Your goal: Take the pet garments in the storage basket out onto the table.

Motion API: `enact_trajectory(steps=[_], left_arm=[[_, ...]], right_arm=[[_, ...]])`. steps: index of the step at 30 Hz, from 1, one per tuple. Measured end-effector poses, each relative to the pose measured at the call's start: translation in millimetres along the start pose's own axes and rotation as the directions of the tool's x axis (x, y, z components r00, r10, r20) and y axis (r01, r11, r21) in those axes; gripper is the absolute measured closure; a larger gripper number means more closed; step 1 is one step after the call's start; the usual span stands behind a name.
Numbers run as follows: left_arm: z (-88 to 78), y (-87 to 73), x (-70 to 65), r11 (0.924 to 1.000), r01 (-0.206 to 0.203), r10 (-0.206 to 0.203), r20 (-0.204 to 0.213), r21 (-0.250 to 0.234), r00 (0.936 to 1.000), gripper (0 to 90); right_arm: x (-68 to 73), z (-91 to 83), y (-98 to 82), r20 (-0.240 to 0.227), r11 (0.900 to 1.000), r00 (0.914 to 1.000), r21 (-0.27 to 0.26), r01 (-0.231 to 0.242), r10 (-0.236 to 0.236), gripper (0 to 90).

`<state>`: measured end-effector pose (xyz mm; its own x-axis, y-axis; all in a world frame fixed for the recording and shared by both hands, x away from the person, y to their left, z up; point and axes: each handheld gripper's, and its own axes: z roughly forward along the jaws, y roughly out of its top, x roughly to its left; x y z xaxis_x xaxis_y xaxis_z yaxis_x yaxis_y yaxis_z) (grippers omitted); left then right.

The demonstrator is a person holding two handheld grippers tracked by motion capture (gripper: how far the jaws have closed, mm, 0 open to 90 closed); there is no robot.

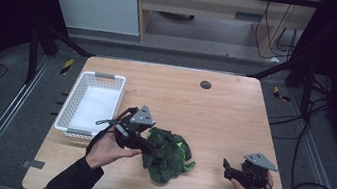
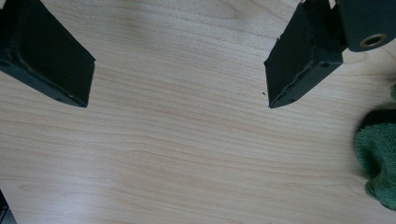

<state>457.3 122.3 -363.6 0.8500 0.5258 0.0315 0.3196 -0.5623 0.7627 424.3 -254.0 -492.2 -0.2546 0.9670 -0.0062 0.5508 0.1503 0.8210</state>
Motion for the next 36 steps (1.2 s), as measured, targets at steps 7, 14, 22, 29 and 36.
enact_trajectory(steps=[7,14,22,29,36], left_arm=[[-16.2,-24.3,3.4,0.9955,0.046,-0.052,-0.069,-0.083,0.9963,26.5],[-27.9,-56.7,7.6,0.9823,0.11,-0.131,-0.137,-0.151,0.9818,26.0],[-37.6,-93.1,7.2,0.9648,0.165,-0.206,-0.201,-0.205,0.9577,26.0],[-39.7,-122.5,7.1,0.9557,0.208,-0.253,-0.22,-0.208,0.9422,26.9],[-41.7,-147.5,7.9,0.9573,0.229,-0.269,-0.256,-0.176,0.9283,27.0]], right_arm=[[0.1,0.3,0.1,0.002,1.0,1.0,0.0,0.002,-0.002,8.2],[0.3,0.3,0.1,0.001,1.0,1.0,-0.003,-0.002,0.002,8.2],[-0.2,-0.5,-0.2,0.003,1.0,1.0,-0.014,-0.001,0.002,8.2],[-0.7,-1.1,-1.3,0.005,1.0,1.0,-0.022,-0.006,0.007,8.2],[-1.6,-1.6,-2.4,0.009,1.0,0.9999,-0.028,-0.005,0.005,8.2]])
